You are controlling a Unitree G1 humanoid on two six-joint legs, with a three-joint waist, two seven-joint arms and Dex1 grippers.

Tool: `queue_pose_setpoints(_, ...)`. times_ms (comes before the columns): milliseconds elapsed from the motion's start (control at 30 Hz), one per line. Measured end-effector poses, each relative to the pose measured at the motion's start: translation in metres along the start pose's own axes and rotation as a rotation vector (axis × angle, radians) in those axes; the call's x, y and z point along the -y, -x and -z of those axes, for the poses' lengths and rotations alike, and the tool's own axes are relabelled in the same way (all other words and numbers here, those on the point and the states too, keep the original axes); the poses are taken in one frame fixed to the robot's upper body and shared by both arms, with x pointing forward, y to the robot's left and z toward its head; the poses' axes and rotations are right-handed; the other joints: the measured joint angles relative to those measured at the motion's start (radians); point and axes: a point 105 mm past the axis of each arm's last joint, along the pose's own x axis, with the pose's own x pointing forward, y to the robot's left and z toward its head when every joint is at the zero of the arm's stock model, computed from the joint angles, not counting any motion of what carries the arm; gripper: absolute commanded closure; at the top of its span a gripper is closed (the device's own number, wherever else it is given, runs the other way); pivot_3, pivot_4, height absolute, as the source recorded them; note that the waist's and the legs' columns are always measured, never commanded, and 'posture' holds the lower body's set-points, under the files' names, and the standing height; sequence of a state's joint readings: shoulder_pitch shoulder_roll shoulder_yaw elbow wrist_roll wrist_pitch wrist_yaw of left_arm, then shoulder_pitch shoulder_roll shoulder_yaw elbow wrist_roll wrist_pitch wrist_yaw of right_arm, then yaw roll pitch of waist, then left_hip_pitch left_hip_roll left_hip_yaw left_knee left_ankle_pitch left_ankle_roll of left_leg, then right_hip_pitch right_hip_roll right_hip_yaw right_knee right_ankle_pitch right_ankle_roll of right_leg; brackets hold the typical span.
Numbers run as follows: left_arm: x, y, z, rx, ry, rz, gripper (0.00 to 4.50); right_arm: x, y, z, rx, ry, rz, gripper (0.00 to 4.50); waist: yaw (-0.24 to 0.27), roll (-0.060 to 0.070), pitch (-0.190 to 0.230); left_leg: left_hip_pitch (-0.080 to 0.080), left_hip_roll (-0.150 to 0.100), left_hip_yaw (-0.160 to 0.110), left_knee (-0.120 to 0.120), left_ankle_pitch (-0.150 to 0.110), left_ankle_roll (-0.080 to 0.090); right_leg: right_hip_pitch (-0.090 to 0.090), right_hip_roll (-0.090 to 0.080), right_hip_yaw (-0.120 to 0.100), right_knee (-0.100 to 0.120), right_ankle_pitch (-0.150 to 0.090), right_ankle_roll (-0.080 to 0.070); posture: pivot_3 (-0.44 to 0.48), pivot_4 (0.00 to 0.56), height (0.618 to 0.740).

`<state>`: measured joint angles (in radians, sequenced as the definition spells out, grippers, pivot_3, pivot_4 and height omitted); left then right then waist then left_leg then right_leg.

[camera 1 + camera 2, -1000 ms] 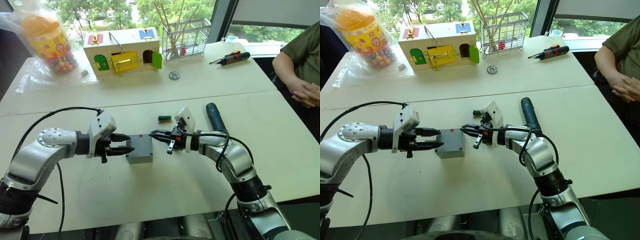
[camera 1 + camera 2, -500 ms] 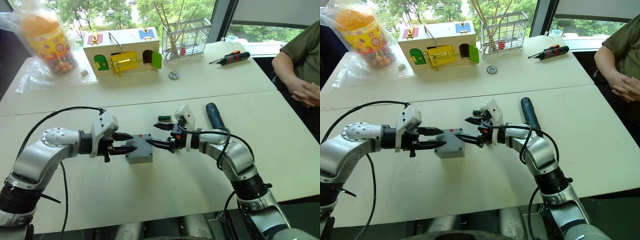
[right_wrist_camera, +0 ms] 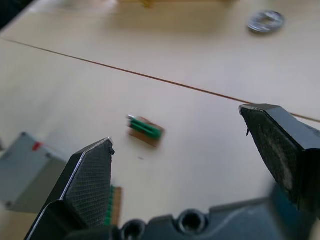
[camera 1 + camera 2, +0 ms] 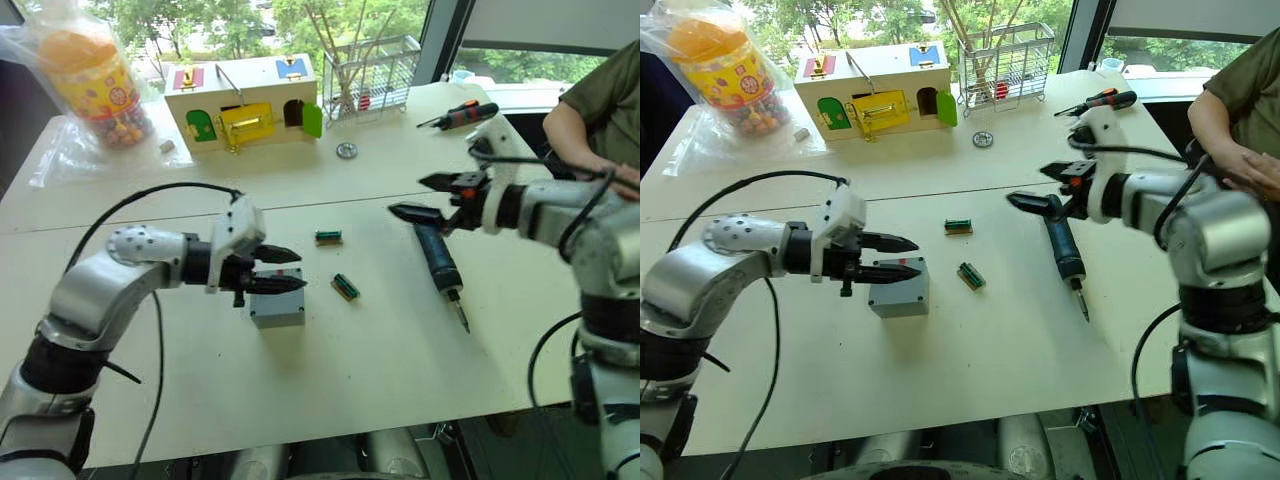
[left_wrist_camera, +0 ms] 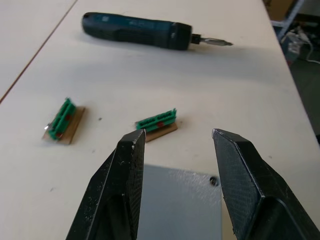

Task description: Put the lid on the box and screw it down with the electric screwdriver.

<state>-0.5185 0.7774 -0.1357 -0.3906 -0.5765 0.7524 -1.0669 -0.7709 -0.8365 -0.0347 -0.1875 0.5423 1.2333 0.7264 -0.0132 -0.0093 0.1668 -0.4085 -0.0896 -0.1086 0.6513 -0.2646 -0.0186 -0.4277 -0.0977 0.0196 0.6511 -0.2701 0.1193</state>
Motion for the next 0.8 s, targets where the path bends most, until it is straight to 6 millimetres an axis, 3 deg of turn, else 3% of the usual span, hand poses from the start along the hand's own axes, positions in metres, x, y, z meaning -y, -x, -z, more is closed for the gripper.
queue_pose_setpoints(133,-0.001,-0.014,0.0,0.016,-0.044,0.032,2.35,-0.005,0.018,0.028,-0.268,0.023,-0.083,0.01,0.001,0.0,0.0,0.0,0.0,0.001,0.002,-0.001,0.002,0.001,0.0,0.0,-0.001,0.0,0.0,0.0,0.15,0.74)
queue_pose_setpoints(267,0.006,-0.028,0.002,0.02,-0.075,0.07,2.35,0.0,0.017,0.048,-0.346,-0.029,-0.116,0.01,0.0,0.001,0.0,0.0,0.0,0.003,0.004,-0.004,0.007,0.001,0.0,0.002,0.0,0.0,0.0,0.0,0.15,0.74)
queue_pose_setpoints(500,0.011,-0.036,0.012,0.049,-0.044,0.055,2.35,0.019,0.025,0.063,-0.413,-0.256,-0.053,0.01,0.004,0.0,0.0,-0.001,0.0,0.003,0.005,-0.003,0.005,0.001,-0.001,0.002,-0.001,0.0,0.0,0.0,0.15,0.74)
queue_pose_setpoints(800,0.012,-0.048,0.01,0.1,-0.029,0.027,2.35,0.029,0.0,0.077,-0.497,-0.456,-0.003,0.01,0.003,0.001,0.0,-0.001,-0.001,0.003,0.007,-0.003,0.005,0.001,0.0,0.002,0.0,0.0,0.0,0.0,0.15,0.74)
